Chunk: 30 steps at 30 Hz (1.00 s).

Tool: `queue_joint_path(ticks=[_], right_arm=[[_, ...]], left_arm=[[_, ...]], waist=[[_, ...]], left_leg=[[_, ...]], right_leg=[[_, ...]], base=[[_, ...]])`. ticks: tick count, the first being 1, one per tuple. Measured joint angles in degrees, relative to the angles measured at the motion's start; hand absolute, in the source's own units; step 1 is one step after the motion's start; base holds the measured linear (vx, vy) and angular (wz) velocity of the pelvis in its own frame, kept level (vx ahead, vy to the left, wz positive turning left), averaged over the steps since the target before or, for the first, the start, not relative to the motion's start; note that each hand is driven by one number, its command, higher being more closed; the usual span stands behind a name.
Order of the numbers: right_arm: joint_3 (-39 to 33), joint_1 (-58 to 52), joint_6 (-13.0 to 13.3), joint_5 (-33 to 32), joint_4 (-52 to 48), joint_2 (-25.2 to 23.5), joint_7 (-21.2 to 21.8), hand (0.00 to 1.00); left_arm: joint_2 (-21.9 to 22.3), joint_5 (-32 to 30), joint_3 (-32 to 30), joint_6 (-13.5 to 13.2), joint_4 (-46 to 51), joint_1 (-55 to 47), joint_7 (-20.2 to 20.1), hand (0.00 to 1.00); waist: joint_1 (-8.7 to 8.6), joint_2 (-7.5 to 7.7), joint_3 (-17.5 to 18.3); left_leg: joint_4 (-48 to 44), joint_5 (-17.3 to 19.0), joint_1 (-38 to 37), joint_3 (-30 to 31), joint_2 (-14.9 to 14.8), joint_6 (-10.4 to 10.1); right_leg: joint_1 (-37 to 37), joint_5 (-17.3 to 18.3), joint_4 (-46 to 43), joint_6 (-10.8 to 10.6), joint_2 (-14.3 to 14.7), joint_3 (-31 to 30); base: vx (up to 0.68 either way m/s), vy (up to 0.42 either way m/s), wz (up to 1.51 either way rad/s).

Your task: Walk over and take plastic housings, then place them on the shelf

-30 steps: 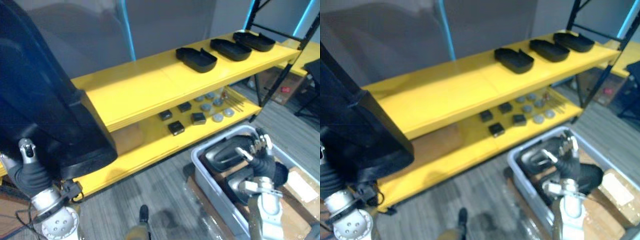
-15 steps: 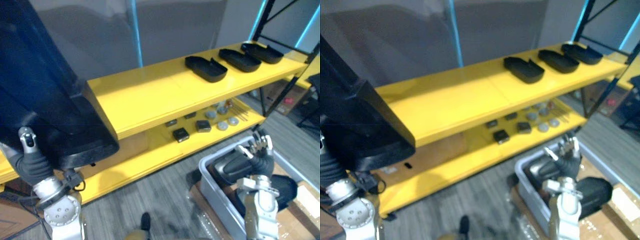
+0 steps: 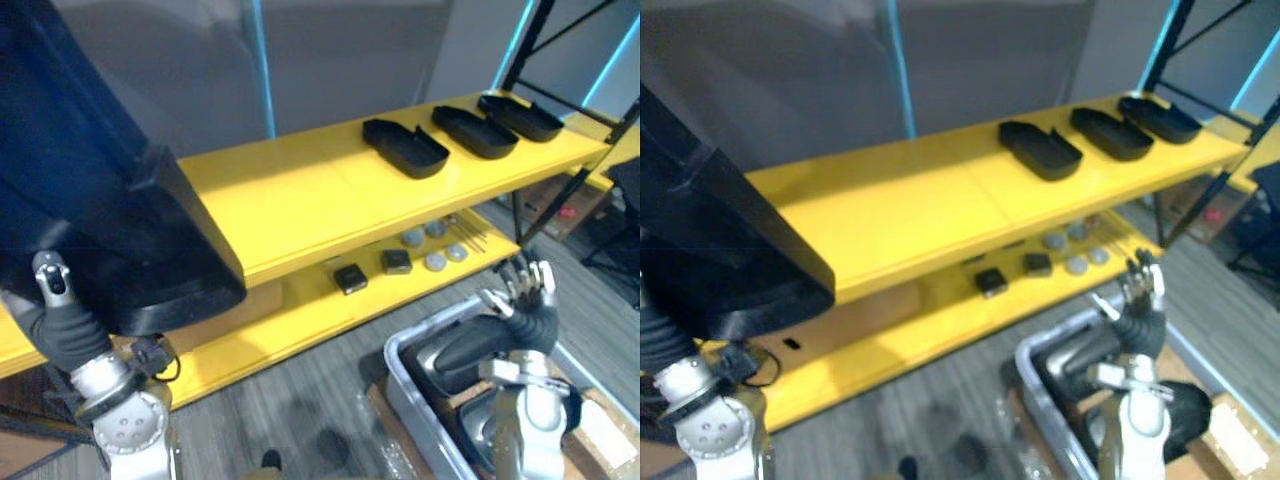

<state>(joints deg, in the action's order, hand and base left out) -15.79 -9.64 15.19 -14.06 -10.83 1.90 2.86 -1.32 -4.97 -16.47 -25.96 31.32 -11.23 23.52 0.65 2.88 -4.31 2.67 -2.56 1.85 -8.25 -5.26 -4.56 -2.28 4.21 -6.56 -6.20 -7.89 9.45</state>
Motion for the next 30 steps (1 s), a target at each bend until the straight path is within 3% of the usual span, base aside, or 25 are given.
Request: queue_joint_path(ticks=[4, 13, 16, 17, 18, 19, 21, 24, 30], right_arm=[[0.0, 2.31, 1.41, -0.01, -0.26, 0.43, 2.39, 0.0], [-0.41, 5.49, 2.31, -0.98, 5.06, 3.04, 2.95, 0.0], [-0.24, 6.36, 2.39, -0.97, 6.86, 3.88, 2.72, 0.0], [-0.23, 6.47, 2.51, -0.97, 6.87, 4.3, 2.4, 0.0], [-0.27, 6.45, 2.52, -0.96, 7.14, 4.83, 2.15, 0.0], [-0.26, 6.22, 2.53, -0.94, 7.78, 4.79, 2.02, 0.0], [-0.3, 6.1, 2.53, -0.94, 9.04, 4.79, 1.98, 0.0], [0.27, 6.39, 3.19, -0.58, 9.37, 4.91, 0.54, 0.0], [-0.28, 6.87, 4.07, -0.97, 10.05, 5.22, -0.56, 0.0]], left_arm=[[-0.01, -0.21, 2.01, 1.72, -1.14, 0.06, 0.57, 1.0], [0.06, -0.4, -3.27, 4.55, -3.51, -2.39, 2.75, 1.0], [0.48, -0.23, -5.7, 4.91, -4.68, -4.15, 3.08, 1.0], [1.0, 0.11, -6.86, 4.89, -4.74, -5.18, 3.1, 1.0], [2.35, 0.45, -7.9, 4.89, -5.3, -5.99, 3.05, 1.0], [2.66, 0.67, -8.34, 4.92, -5.76, -6.96, 2.94, 1.0], [3.05, 0.66, -9.77, 4.91, -5.79, -8.23, 2.52, 1.0], [3.29, 2.31, -9.33, 4.31, -5.48, -8.17, 2.38, 1.0], [3.15, 2.25, -9.39, 3.06, -5.35, -6.06, 2.2, 1.0]], waist=[[-0.09, 0.53, 0.92], [0.11, -1.88, 1.65], [1.17, -3.02, 0.03], [2.06, -3.59, -0.61], [2.19, -5.16, -1.41], [2.15, -5.37, -1.61], [2.21, -4.94, -1.41], [1.94, -4.69, -1.07], [1.56, -3.97, -1.02]], left_leg=[[2.3, -0.98, -0.83, 0.39, 0.12, 0.02], [0.41, -1.65, 0.82, 4.66, 1.51, 0.31], [-12.05, 4.31, 5.69, 5.23, 1.09, 0.79], [-17.99, 7.47, 8.1, 5.16, 0.78, 0.81], [-21.24, 8.9, 9.69, 6.04, 0.27, 0.85], [-20.66, 8.91, 9.31, 6.07, 0.31, 0.93], [-16.25, 6.68, 7.83, 4.97, 0.7, 1.34], [-3.11, -1.69, 3.86, 2.56, 0.99, 0.61], [0.14, -2.89, 1.16, 0.61, 1.8, 0.65]], right_leg=[[-1.44, -0.83, 2.67, 0.06, 0.25, 1.33], [-2.68, -0.78, 2.66, 0.16, -0.15, 4.7], [-3.8, 0.61, 1.95, 1.46, -0.07, 4.72], [-4.08, 3.24, 1.49, 0.82, -0.05, 4.62], [-4.5, 3.91, 0.49, 0.3, 0.63, 4.77], [-4.69, 4.16, 0.06, 0.28, 0.56, 5.05], [-4.72, 4.07, 0.1, 0.31, -0.57, 6.05], [-3.04, 3.43, 0.56, 0.28, -1.26, 7.48], [-2.66, 3.44, 0.04, 0.04, -2.08, 6.26]], base=[[0.08, -0.008, 0.07], [0.03, 0.001, 0.25], [-0.07, 0.004, 0.12], [-0.12, -0.006, 0.0], [-0.15, -0.004, 0.1], [-0.11, -0.001, 0.2], [-0.08, -0.057, 0.32], [-0.02, -0.082, 0.31], [0.05, -0.022, -0.16]])
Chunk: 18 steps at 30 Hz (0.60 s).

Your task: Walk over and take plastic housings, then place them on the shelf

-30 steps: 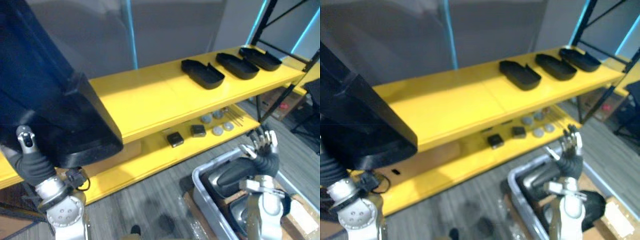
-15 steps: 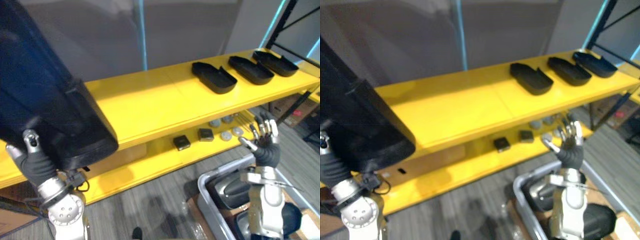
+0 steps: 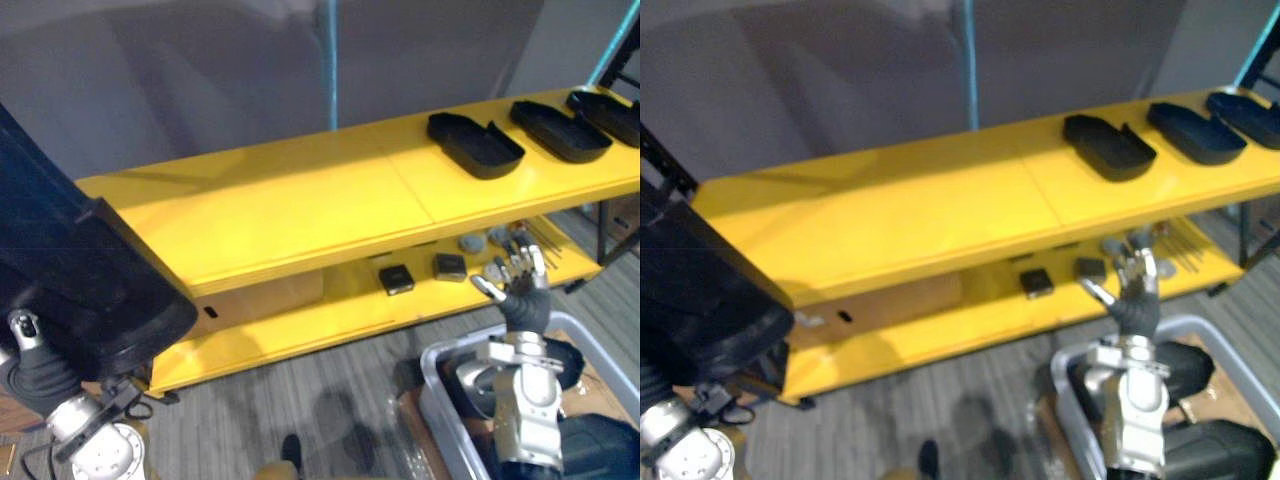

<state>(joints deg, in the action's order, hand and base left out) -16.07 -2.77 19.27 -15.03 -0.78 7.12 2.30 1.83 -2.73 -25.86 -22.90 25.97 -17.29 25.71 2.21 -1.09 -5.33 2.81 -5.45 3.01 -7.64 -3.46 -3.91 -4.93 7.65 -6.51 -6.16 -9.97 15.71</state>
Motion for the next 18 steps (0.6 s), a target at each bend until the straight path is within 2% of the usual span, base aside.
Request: queue_joint_path(ticks=[3, 5, 6, 7, 8, 9, 10, 11, 12, 13, 14, 15, 16, 17, 18], right_arm=[[-2.33, -0.03, 0.66, 0.03, 0.0, 0.0, -1.56, 0.0], [-2.94, -0.35, 0.71, 0.02, 0.02, 0.03, -2.7, 0.0], [-2.69, -0.74, 0.72, 0.13, 0.01, -0.02, -3.08, 0.0], [-2.43, -1.0, 0.72, 0.14, 0.01, -0.4, -3.43, 0.0], [-2.51, -1.05, 0.79, 0.16, 0.03, -0.82, -3.39, 0.0], [-2.58, -1.14, 0.92, 0.18, 0.05, -1.09, -3.35, 0.0], [-2.57, -1.04, 1.26, 0.28, -0.01, -1.21, -3.22, 0.0], [-2.57, -1.03, 1.79, 0.49, -0.38, -1.27, -3.14, 0.0], [-2.57, -0.98, 1.94, 0.64, -0.78, -1.42, -3.11, 0.0], [-2.45, -1.03, 2.16, 0.81, -1.78, -1.9, -3.02, 0.0], [-2.39, -1.24, 2.17, 0.89, -2.4, -2.29, -2.99, 0.0], [-2.46, -1.83, 2.2, 1.22, -3.48, -2.54, -3.03, 0.0], [-2.44, -1.79, 2.19, 1.22, -3.64, -2.03, -3.03, 0.0], [-2.31, -1.66, 2.19, 1.21, -3.71, -1.66, -3.0, 0.0], [-2.16, -1.26, 2.19, 1.22, -3.77, -1.34, -2.77, 0.0]], left_arm=[[-1.39, -0.1, 0.0, -1.01, 0.76, 3.89, -0.96, 1.0], [-1.64, -0.62, 0.23, -1.83, 0.91, 6.04, -2.28, 1.0], [-1.99, -0.83, 0.32, -2.12, 0.91, 6.64, -2.4, 1.0], [-3.43, -1.11, 0.44, -2.23, 0.91, 7.35, -2.41, 1.0], [-5.26, -1.88, 0.74, -2.18, 0.85, 8.09, -2.35, 1.0], [-6.12, -2.03, 1.03, -2.1, 0.8, 8.6, -2.35, 1.0], [-7.22, -2.12, 1.54, -2.09, 0.79, 9.69, -2.35, 1.0], [-8.02, -2.09, 1.84, -2.07, 0.41, 10.61, -2.34, 1.0], [-8.22, -2.07, 1.94, -2.06, 0.0, 10.82, -2.31, 1.0], [-8.14, -2.06, 2.28, -1.65, -0.66, 10.61, -2.19, 1.0], [-8.15, -2.05, 2.41, -1.39, -0.8, 10.32, -2.1, 1.0], [-7.63, -2.06, 3.12, -0.95, -1.17, 10.16, -2.03, 1.0], [-6.46, -1.99, 4.72, -0.75, -1.13, 9.16, -2.06, 1.0], [-5.79, -2.01, 4.99, -0.78, -1.0, 8.66, -2.18, 1.0], [-4.71, -2.03, 5.53, -0.76, -0.52, 7.84, -2.19, 1.0]], waist=[[-1.56, 1.27, -0.25], [-2.42, 1.34, -0.76], [-2.82, 1.41, -0.89], [-3.02, 1.74, -1.28], [-3.13, 1.28, -1.82], [-3.28, 0.99, -1.85], [-3.26, 1.09, -1.69], [-3.12, 1.59, -1.6], [-3.1, 1.95, -1.47], [-3.11, 2.84, -1.49], [-3.14, 3.57, -1.35], [-3.45, 4.71, -1.25], [-3.06, 3.38, -0.85], [-2.92, 2.88, -0.65], [-2.01, 1.69, -0.28]], left_leg=[[0.72, 0.47, -0.07, 0.73, 1.94, 0.61], [0.84, 1.08, -1.12, 1.22, 2.6, 1.42], [0.82, 1.26, -1.96, 1.37, 2.69, 1.71], [0.88, 1.67, -3.45, 1.47, 2.43, 2.4], [0.84, 2.2, -4.31, 1.67, 1.54, 3.21], [0.65, 2.32, -4.28, 2.01, 1.1, 3.35], [0.64, 2.39, -3.83, 2.25, 0.1, 3.32], [0.6, 2.61, -3.17, 2.58, -0.34, 2.88], [0.58, 2.71, -2.89, 2.75, -0.36, 2.65], [0.55, 3.11, -2.82, 3.03, 0.12, 1.96], [0.58, 3.34, -2.87, 3.25, 0.69, 1.56], [0.88, 3.59, -3.08, 4.21, 1.52, 0.74], [1.71, 3.3, -3.86, 4.45, 0.67, 0.18], [1.77, 3.01, -3.83, 4.24, -0.08, -0.27], [1.77, 3.03, -3.65, 4.06, -1.18, -0.9]], right_leg=[[1.45, 1.56, -3.44, -0.36, -2.15, 0.42], [4.01, 1.68, -11.21, -0.41, -3.51, 0.63], [5.82, 1.5, -16.37, 0.31, -4.31, -0.07], [7.9, 0.65, -22.57, 2.3, -5.06, -1.28], [9.96, 0.58, -26.65, 4.86, -5.25, -2.66], [10.3, 2.18, -25.84, 5.66, -4.5, -3.15], [10.82, 3.9, -20.73, 5.14, -2.72, -4.03], [10.73, 3.21, -13.28, 4.32, -1.1, -5.75], [10.81, 2.47, -9.81, 3.83, -0.66, -6.68], [10.5, -0.31, -4.48, 3.26, -0.15, -8.27], [10.29, -1.71, -3.12, 3.07, -0.17, -8.84], [9.29, -4.2, -2.35, -1.31, -0.85, -9.15], [8.73, -3.74, -1.57, -0.94, -0.07, -7.88], [8.47, -4.29, -0.7, -0.46, 0.6, -7.84], [7.1, -5.96, 1.61, -0.62, 1.78, -7.44]], base=[[0.08, 0.02, 0.12], [0.06, 0.047, 0.12], [0.02, 0.11, 0.05], [0.0, 0.134, 0.03], [-0.02, 0.11, 0.05], [-0.08, 0.098, 0.09], [-0.06, 0.046, 0.15], [-0.08, 0.017, 0.11], [-0.09, -0.044, 0.13], [-0.1, -0.072, 0.12], [-0.04, -0.133, 0.39], [0.08, -0.152, 0.45], [0.11, -0.15, 0.35], [0.17, -0.145, 0.02], [0.17, -0.137, -0.04]])
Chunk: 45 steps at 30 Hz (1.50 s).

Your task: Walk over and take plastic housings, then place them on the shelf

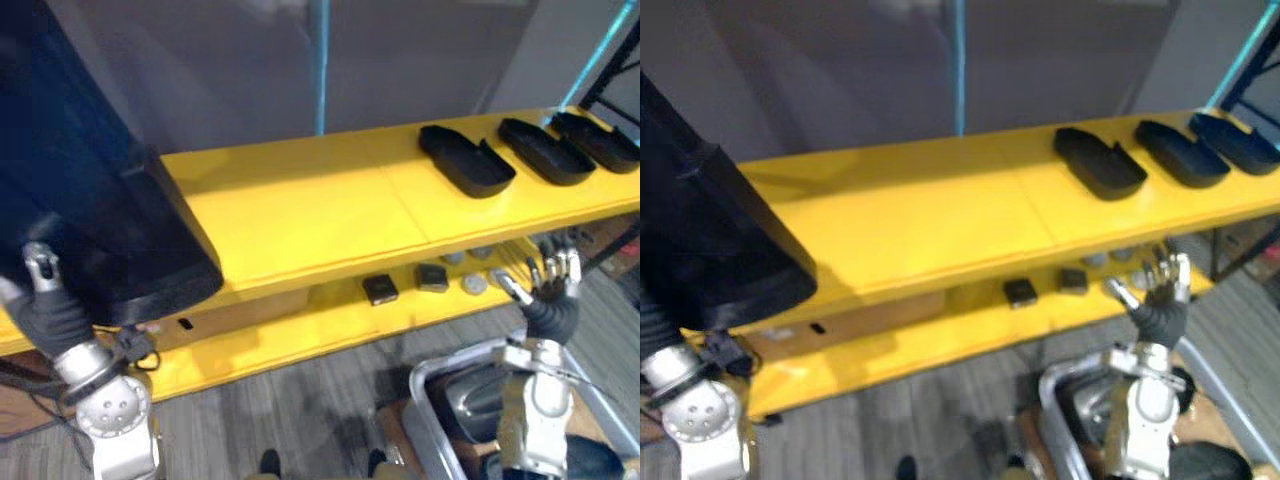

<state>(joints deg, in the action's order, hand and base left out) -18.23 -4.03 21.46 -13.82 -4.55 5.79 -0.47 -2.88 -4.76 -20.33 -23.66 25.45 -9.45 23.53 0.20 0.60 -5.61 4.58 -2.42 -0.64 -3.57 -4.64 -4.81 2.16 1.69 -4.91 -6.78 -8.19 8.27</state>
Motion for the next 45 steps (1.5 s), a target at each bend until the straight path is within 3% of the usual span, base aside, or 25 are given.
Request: queue_joint_path(ticks=[3, 9, 15, 18, 22, 26, 28, 30, 34, 38, 41, 45], right_arm=[[-0.04, 0.38, -0.01, -0.03, -1.02, 0.17, -0.57, 0.0], [-0.1, 0.43, 0.0, -0.19, -2.6, 0.08, -0.32, 0.0], [0.41, 0.44, 0.0, -0.33, -4.03, -0.08, 0.74, 0.0], [1.16, 0.24, -0.16, -1.41, -5.16, -0.07, 0.79, 0.0], [2.18, -0.86, -0.51, -3.61, -9.34, 0.05, 2.85, 0.0], [2.66, -3.71, -1.83, -4.74, -13.42, 0.03, 5.36, 0.0], [3.71, -5.01, -3.23, -6.15, -15.33, 0.03, 7.4, 0.0], [4.92, -5.22, -4.54, -6.24, -15.4, 0.07, 8.85, 0.0], [7.57, -7.13, -7.26, -6.87, -15.6, 0.08, 12.05, 0.0], [7.5, -7.61, -8.51, -8.66, -15.66, 0.74, 14.32, 0.0], [8.72, -8.07, -9.15, -9.09, -15.73, 2.1, 15.87, 0.0], [9.6, -8.67, -10.51, -9.12, -16.0, 4.2, 17.03, 0.0]], left_arm=[[2.1, -0.04, 1.68, 0.06, 2.34, -0.32, -0.51, 1.0], [2.1, 0.13, 1.64, 0.05, 3.35, -1.44, -2.41, 1.0], [-0.98, 0.39, 2.02, 0.33, 3.11, -0.54, -4.3, 1.0], [-4.83, 0.29, 4.79, 3.48, 0.8, 2.09, -7.49, 1.0], [-8.62, -0.21, 9.52, 10.54, -5.27, 7.1, -11.71, 1.0], [-10.68, -0.04, 12.62, 15.94, -8.42, 13.33, -14.2, 1.0], [-10.71, 0.44, 14.51, 20.23, -10.78, 17.62, -15.34, 1.0], [-10.72, 0.43, 15.47, 23.31, -15.98, 21.28, -15.34, 1.0], [-11.57, 4.08, 16.18, 29.57, -27.94, 27.24, -13.89, 1.0], [-12.95, 7.41, 15.25, 35.22, -40.63, 33.06, -8.52, 1.0], [-13.23, 11.25, 10.29, 37.39, -48.57, 38.54, -4.27, 1.0], [-16.02, 14.0, 4.47, 39.67, -55.58, 45.78, 0.56, 1.0]], waist=[[0.57, -0.72, 0.42], [0.51, 0.72, 1.31], [0.46, 1.46, 1.82], [-0.26, 0.95, 2.71], [-1.57, -0.98, 3.9], [-2.83, -1.35, 4.39], [-4.2, -1.39, 4.45], [-4.45, -1.61, 4.58], [-6.3, -2.5, 4.85], [-7.73, -3.83, 4.08], [-9.86, -5.69, 2.65], [-10.57, -7.64, 1.19]], left_leg=[[-0.01, 0.39, 0.72, 0.22, -1.31, -1.04], [-0.03, 0.49, 0.47, -2.01, -1.49, -1.16], [-0.03, 1.52, -1.4, -5.32, -1.06, -0.75], [0.0, 1.84, -1.79, -7.66, -1.03, -0.69], [0.01, 2.03, -3.47, -11.72, -1.41, -0.7], [0.0, 2.16, -4.48, -14.57, -2.24, -1.23], [-0.01, 2.14, -4.72, -15.62, -2.72, -1.47], [-0.02, 2.36, -5.54, -17.33, -3.13, -1.85], [-0.04, 2.59, -5.33, -19.18, -3.41, -2.16], [-0.63, 2.8, -5.29, -22.05, -3.47, -2.37], [-1.19, 3.08, -5.22, -22.56, -3.24, -2.11], [-1.55, 3.26, -4.23, -24.5, -2.77, -1.77]], right_leg=[[-1.28, -1.02, 2.78, 0.16, 1.63, 1.49], [-1.4, -1.43, 3.03, -0.48, 1.37, 1.81], [-2.22, -2.66, 4.55, -0.37, 1.1, 0.1], [-2.16, -3.6, 6.05, 0.09, 1.31, -1.48], [-2.06, -4.45, 6.75, 0.32, 1.72, -4.67], [-1.26, -5.25, 7.21, 0.77, 2.66, -6.82], [-1.03, -5.73, 7.31, 0.98, 3.21, -7.53], [-1.0, -5.82, 7.31, 1.11, 3.77, -9.0], [0.61, -5.94, 6.85, 1.27, 4.38, -10.96], [2.64, -5.8, 5.17, 1.4, 4.79, -13.38], [4.17, -4.31, 2.34, 1.33, 4.77, -14.13], [7.81, -2.66, -1.57, 1.2, 4.91, -16.23]], base=[[0.16, -0.091, 0.11], [0.07, 0.009, -0.02], [-0.04, 0.02, -0.25], [-0.08, -0.014, -0.31], [-0.05, -0.006, -0.42], [-0.01, -0.036, -0.39], [0.02, -0.039, -0.26], [0.02, -0.022, -0.37], [0.02, -0.006, -0.26], [0.01, 0.01, -0.29], [-0.02, 0.01, -0.11], [-0.07, 0.007, -0.24]])
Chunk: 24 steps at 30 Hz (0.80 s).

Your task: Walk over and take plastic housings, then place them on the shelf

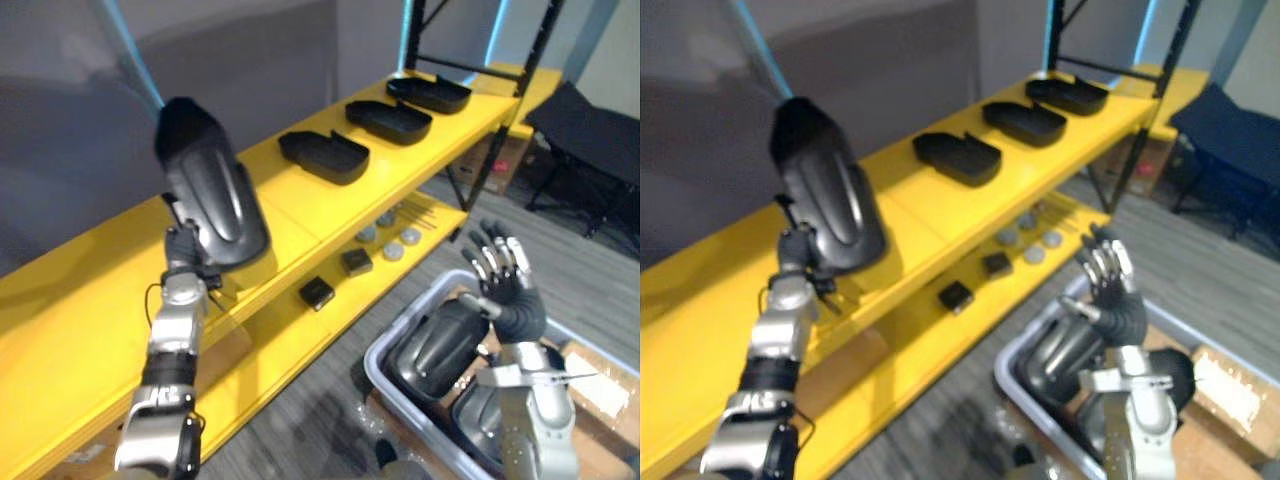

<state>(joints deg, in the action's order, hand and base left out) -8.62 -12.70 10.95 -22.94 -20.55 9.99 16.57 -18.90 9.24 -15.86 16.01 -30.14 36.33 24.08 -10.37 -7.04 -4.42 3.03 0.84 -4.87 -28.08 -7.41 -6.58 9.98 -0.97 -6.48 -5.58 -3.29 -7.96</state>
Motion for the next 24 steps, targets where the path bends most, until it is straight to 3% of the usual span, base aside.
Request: queue_joint_path(ticks=[4, 8, 20, 24], right_arm=[[1.82, -1.18, -0.2, -0.09, -1.63, 1.77, 0.04, 0.0], [2.82, -1.38, -0.2, -1.08, -2.87, 2.1, 0.0, 0.0], [5.44, -3.59, -0.87, -2.27, -6.19, 3.17, -0.48, 0.0], [6.6, -4.16, -0.88, -2.31, -6.24, 3.14, -0.57, 0.0]], left_arm=[[-2.31, 2.06, -4.22, 1.19, -4.44, 4.79, 1.97, 1.0], [-2.69, 2.15, -4.33, 2.15, -6.39, 5.26, 2.14, 1.0], [-2.58, 1.88, -3.01, 10.43, -11.14, 6.23, -2.59, 1.0], [-2.58, 1.39, -2.12, 10.7, -11.35, 7.0, -1.76, 1.0]], waist=[[-1.54, -0.72, -1.76], [-1.81, -0.95, -3.11], [-3.48, -1.04, -7.26], [-3.76, -0.91, -8.23]], left_leg=[[-1.08, 0.11, 0.92, -0.67, 0.17, 0.25], [-1.42, 0.1, 1.09, -1.16, 0.19, 0.27], [-1.55, -0.07, 1.93, -2.16, 0.76, 0.56], [-1.55, -0.07, 1.92, -2.14, 0.85, 0.56]], right_leg=[[2.18, 1.16, -2.98, 0.02, -0.12, -0.54], [3.04, 1.46, -3.91, 0.04, 0.09, -1.22], [4.8, 1.46, -4.94, -0.05, 0.04, -2.0], [4.76, 1.36, -4.89, -0.13, -0.06, -2.01]], base=[[-0.05, -0.002, -0.04], [-0.02, -0.008, -0.07], [0.0, 0.004, -0.02], [0.0, 0.0, 0.0]])
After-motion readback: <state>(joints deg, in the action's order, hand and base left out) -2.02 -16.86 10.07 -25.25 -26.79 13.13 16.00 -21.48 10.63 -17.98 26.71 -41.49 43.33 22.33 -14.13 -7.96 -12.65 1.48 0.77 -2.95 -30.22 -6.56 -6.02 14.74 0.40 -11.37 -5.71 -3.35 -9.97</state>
